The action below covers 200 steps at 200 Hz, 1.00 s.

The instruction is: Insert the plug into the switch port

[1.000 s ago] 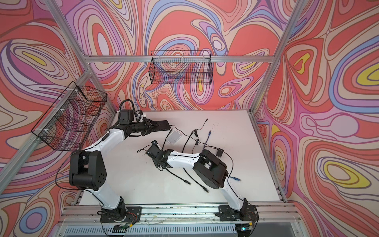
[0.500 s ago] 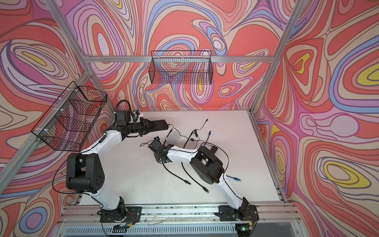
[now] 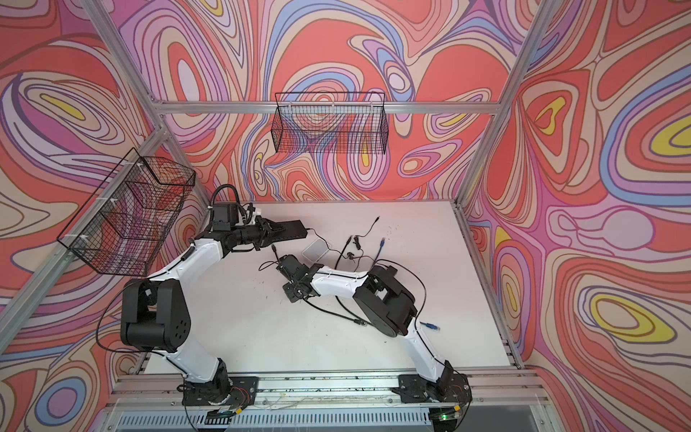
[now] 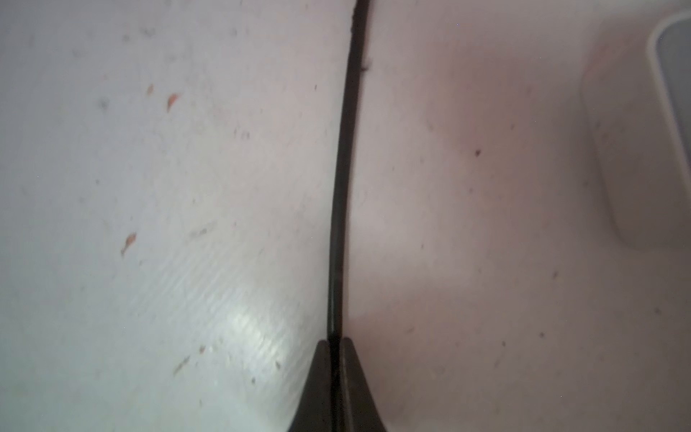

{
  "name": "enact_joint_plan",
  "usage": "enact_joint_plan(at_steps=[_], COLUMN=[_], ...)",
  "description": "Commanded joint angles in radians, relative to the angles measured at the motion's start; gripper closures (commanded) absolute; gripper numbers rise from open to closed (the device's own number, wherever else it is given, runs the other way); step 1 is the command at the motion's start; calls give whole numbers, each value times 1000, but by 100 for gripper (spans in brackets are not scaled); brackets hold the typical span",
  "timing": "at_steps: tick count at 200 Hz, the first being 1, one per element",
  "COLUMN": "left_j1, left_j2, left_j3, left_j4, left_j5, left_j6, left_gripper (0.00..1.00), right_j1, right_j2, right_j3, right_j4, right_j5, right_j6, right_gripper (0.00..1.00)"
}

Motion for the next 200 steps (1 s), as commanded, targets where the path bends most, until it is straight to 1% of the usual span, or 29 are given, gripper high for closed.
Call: enact_joint_plan(at_steps=[1,43,70,95,104,113,131,147,162,181,200], left_j1=[8,9,8,8,8,8,9,8,8,8,8], left_j2=[-19,-22,-19,-14,-11,-10,-5,-5,-7,-9,-10], left_j3=[-13,-23,-26,-25,-25,-25,-23,-28,-35,-42,-46], left_j4=[65,72,65,64,66,67,68,69,72,75,76], left_j5=[26,25,28,27,30,29,32,31,28,27,29], left_j6=[-10,-10,-1,2,2,1,1,1,3,2,2], left_gripper=[92,92,92,92,92,92,92,92,92,92,92], right_j1=[3,3,3,5,8,10,10,10,10,9,8], right_j2=[-75,-169,-249,-315,-332,-349,-371,-371,-349,-306,-245], right_j3=[-113,-223,-330,-421,-447,-465,-475,-448,-405,-354,-291], right_j4=[-49,-91,-55,-36,-29,-17,15,34,47,88,109], right_j5=[-66,-31,-52,-75,-82,-84,-58,-25,42,116,145], right_j6=[-90,-69,-19,26,35,39,41,33,30,22,12], right_gripper=[97,97,96,94,91,82,61,50,46,45,45])
